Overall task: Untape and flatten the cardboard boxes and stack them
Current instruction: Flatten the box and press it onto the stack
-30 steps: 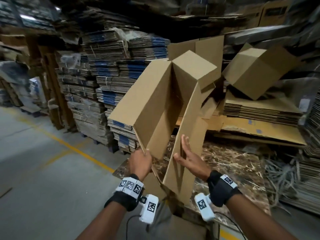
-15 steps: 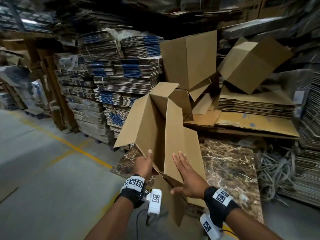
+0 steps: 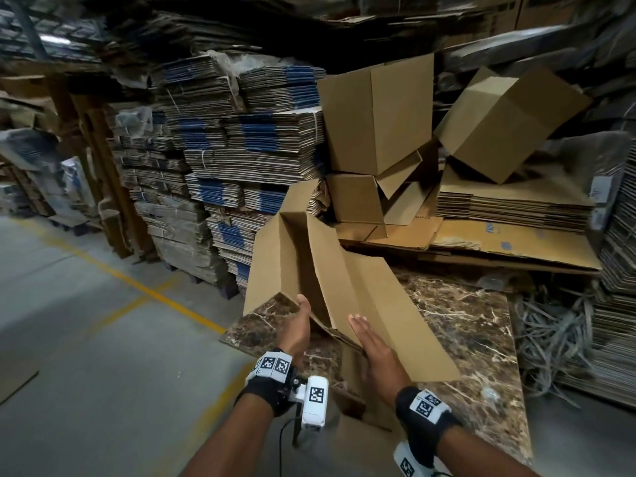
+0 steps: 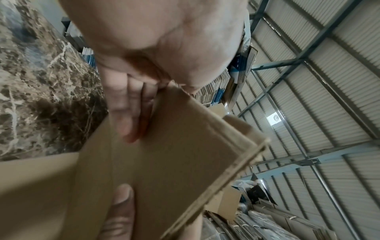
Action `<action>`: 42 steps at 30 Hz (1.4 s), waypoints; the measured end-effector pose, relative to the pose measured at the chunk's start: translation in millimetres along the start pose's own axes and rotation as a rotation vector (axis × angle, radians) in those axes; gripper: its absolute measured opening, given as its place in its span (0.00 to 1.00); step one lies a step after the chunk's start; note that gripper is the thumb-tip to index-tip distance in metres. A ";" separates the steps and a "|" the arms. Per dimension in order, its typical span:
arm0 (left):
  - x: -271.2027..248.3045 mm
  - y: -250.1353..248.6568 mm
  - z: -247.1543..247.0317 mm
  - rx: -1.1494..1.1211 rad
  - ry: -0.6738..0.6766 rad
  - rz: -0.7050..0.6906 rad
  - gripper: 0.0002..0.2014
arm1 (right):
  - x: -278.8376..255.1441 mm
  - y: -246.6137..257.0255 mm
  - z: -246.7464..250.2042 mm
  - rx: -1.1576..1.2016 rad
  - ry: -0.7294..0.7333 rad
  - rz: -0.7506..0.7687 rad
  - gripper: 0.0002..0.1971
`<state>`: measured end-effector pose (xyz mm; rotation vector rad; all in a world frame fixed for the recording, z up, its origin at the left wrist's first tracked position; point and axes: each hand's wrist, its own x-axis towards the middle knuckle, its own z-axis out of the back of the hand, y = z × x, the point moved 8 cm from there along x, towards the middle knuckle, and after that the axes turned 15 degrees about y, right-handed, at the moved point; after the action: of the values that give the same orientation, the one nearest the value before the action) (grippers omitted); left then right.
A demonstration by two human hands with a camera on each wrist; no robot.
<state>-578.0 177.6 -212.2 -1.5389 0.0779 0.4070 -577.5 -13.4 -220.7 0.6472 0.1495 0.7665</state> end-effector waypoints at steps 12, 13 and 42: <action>33.8 62.1 6.5 -0.302 0.033 0.064 0.26 | 2.7 -0.9 5.2 -0.280 0.000 0.207 0.52; 31.9 61.1 7.3 -0.342 0.020 0.058 0.23 | 3.5 -6.6 8.9 -0.309 -0.007 0.191 0.53; -124.5 -64.6 -24.4 1.709 -0.278 -0.633 0.36 | 14.6 45.9 86.9 -0.485 0.020 0.111 0.29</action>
<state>-669.3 129.2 -114.3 0.2233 -0.2348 -0.0470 -563.7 -21.2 -122.6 0.1879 -0.0561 0.8775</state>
